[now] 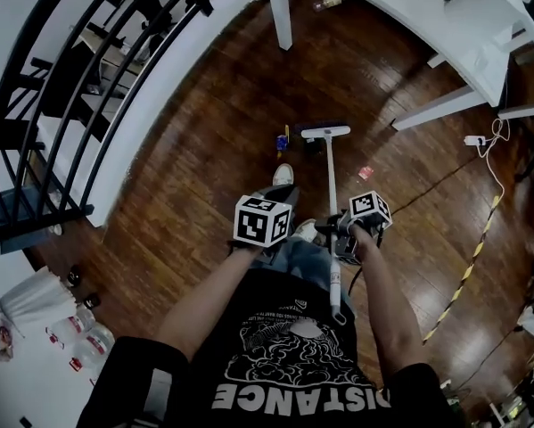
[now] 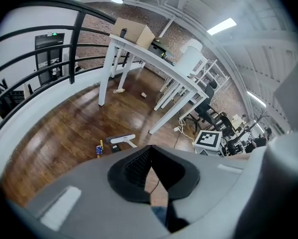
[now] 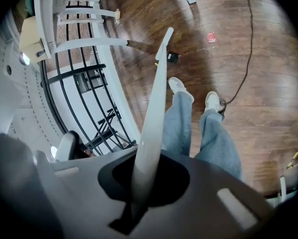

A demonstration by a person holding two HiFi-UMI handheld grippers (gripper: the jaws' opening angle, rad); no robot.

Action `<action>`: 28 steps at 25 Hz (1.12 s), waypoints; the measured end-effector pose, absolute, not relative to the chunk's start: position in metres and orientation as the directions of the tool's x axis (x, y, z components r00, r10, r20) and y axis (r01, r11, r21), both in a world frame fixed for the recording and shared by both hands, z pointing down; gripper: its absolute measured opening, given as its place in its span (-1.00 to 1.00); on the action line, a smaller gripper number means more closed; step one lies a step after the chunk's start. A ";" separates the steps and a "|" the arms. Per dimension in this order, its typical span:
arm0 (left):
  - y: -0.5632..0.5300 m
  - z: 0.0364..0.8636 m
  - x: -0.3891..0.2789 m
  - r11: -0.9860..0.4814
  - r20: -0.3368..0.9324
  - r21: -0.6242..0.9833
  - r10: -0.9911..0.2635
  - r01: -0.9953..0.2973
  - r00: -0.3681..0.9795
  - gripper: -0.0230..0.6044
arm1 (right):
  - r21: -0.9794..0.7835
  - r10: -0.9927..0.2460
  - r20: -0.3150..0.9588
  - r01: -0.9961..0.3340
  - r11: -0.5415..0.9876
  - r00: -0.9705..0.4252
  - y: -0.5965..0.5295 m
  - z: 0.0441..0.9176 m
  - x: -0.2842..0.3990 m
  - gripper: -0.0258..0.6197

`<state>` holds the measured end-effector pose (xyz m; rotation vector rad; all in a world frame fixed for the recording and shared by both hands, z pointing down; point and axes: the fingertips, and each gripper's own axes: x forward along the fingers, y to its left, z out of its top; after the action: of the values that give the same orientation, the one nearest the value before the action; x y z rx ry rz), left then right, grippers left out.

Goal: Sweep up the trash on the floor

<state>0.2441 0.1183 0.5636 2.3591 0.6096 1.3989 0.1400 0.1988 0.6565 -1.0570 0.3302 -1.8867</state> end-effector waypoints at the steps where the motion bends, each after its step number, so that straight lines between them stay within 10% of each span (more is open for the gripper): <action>1: 0.124 0.563 0.245 -0.851 0.740 0.486 0.523 0.201 0.423 -0.91 | -0.599 -0.806 0.551 0.571 -0.562 -0.215 0.211 0.656 0.138 -0.92; 13: 0.193 0.554 0.247 -0.813 0.724 0.484 0.580 0.323 0.374 -0.91 | -0.336 -0.474 0.812 0.392 -0.856 -0.340 0.424 0.650 0.076 -0.92; 28: 0.231 0.552 0.245 -0.805 0.748 0.443 0.574 0.394 0.333 -0.91 | 0.072 -0.082 0.849 0.268 -0.961 -0.522 0.586 0.656 0.023 -0.92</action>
<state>0.2447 0.2311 0.5524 2.4106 0.8864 1.4689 0.0226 0.5862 0.6565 -1.4137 -0.2874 -2.5610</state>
